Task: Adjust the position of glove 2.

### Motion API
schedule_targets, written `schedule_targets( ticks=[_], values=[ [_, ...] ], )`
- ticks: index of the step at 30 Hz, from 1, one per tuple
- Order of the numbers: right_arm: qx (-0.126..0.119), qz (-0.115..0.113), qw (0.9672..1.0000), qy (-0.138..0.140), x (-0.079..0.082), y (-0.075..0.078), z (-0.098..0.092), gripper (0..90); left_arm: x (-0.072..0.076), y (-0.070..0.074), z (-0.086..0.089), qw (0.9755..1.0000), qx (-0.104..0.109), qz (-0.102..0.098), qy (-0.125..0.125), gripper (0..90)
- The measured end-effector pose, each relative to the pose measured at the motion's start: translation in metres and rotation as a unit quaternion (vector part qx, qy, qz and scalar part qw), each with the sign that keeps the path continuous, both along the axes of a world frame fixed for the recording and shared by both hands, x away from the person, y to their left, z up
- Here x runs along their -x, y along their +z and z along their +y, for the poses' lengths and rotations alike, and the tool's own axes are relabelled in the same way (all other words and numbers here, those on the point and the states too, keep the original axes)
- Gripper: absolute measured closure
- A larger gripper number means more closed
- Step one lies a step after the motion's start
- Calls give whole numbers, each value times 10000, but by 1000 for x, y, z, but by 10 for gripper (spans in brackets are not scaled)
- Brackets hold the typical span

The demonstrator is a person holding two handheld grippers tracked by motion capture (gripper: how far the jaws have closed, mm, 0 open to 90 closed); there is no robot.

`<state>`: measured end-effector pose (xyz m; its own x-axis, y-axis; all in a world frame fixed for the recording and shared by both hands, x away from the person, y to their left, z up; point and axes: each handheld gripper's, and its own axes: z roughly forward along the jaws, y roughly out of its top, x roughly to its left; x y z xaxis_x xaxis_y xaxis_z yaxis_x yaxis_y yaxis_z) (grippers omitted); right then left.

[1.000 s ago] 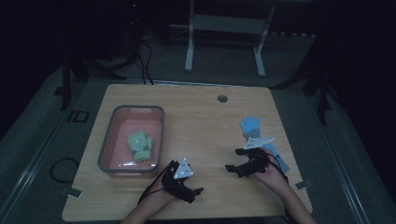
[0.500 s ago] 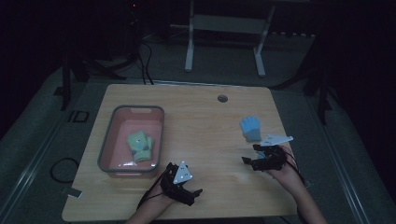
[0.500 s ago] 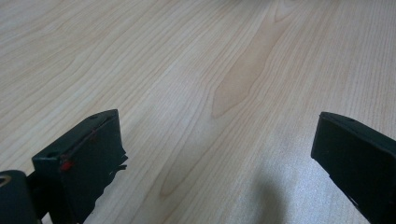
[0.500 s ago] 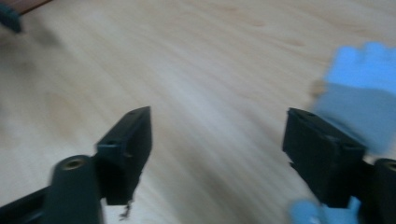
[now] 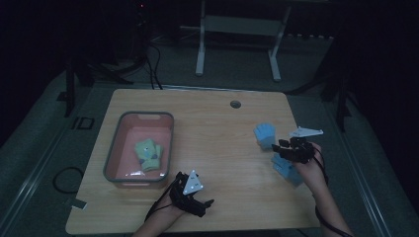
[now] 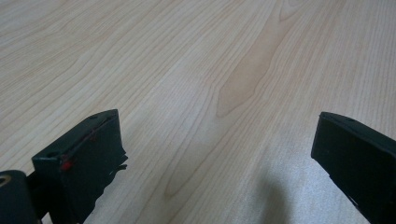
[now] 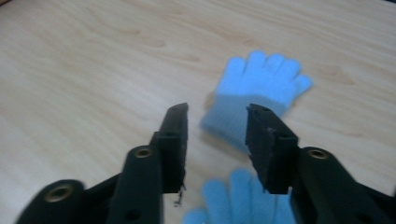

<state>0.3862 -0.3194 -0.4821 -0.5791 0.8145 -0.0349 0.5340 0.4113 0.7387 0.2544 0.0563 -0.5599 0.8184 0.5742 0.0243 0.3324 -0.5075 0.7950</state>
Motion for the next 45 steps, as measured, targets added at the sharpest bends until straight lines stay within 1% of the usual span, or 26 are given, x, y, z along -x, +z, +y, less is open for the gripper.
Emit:
schedule_targets(
  ticks=[3,4,5,7,8,9,10,11,12,13,15,16,21,24,26,28,29,30,32,35,36,37,38,40,43,45],
  values=[
    [32,-22,10000,-91,-14,0,5,620,0,0,0,10000,0,-11,-6,25],
    [63,-4,9999,-120,-23,-2,7,623,0,0,1,10000,5,-25,-2,26],
    [63,-4,9999,-120,-23,-2,7,623,0,0,1,10000,29,-25,6,26],
    [141,-18,9998,-172,-32,-5,10,629,0,0,1,10000,42,-25,1,26],
    [184,32,9996,-192,-41,-9,13,621,0,0,2,10000,49,-21,-2,25],
    [184,32,9996,-192,-41,-9,13,621,-1,0,2,10000,58,-10,-5,25],
    [231,26,9995,-225,-46,-11,14,621,-1,0,2,10000,55,-13,-1,26],
    [279,60,9994,-174,-54,-16,15,598,-1,0,2,10000,45,-12,0,25],
    [279,60,9994,-174,-54,-16,15,598,-1,-1,2,10000,46,-7,6,25],
    [323,83,9993,-154,-62,-22,16,596,-1,-1,2,10000,57,-2,14,26],
    [341,127,9992,-150,-65,-24,16,594,-1,-1,2,10000,69,-8,14,25],
    [349,190,9991,-171,-69,-28,16,596,-1,-1,2,10000,69,-9,15,25],
    [446,277,9983,-246,-81,-41,15,583,0,-1,3,10000,82,-13,-7,26],
    [459,357,9979,-295,-86,-49,14,585,0,-1,2,10000,77,-11,-19,26],
    [501,471,9972,-295,-88,-57,14,612,0,-1,2,10000,65,-17,-28,26],
    [345,480,9977,-330,-88,-60,13,636,1,0,1,10000,56,13,-2,26],
    [291,483,9978,-344,-88,-61,12,657,2,1,1,10000,71,-10,-1,26],
    [288,458,9979,-359,-87,-62,12,669,2,2,1,10000,84,-20,11,26],
    [338,431,9978,-381,-87,-62,13,697,2,3,2,9999,104,-28,12,26],
    [379,393,9975,-451,-87,-62,16,768,1,3,3,9999,126,-28,49,26],
    [382,399,9971,-528,-87,-62,17,785,1,3,3,9999,126,-29,63,26],
    [303,456,9963,-664,-87,-61,17,796,1,3,3,9999,114,-22,74,26],
    [303,456,9963,-664,-87,-61,17,796,1,3,3,9999,114,-22,74,26],
    [277,481,9951,-823,-87,-61,20,826,1,2,3,9999,135,20,98,25],
    [330,438,9948,-861,-85,-59,22,867,1,2,3,9999,143,11,85,26],
    [202,400,9949,-907,-83,-52,23,872,1,2,3,9999,109,-8,84,26]
  ],
)
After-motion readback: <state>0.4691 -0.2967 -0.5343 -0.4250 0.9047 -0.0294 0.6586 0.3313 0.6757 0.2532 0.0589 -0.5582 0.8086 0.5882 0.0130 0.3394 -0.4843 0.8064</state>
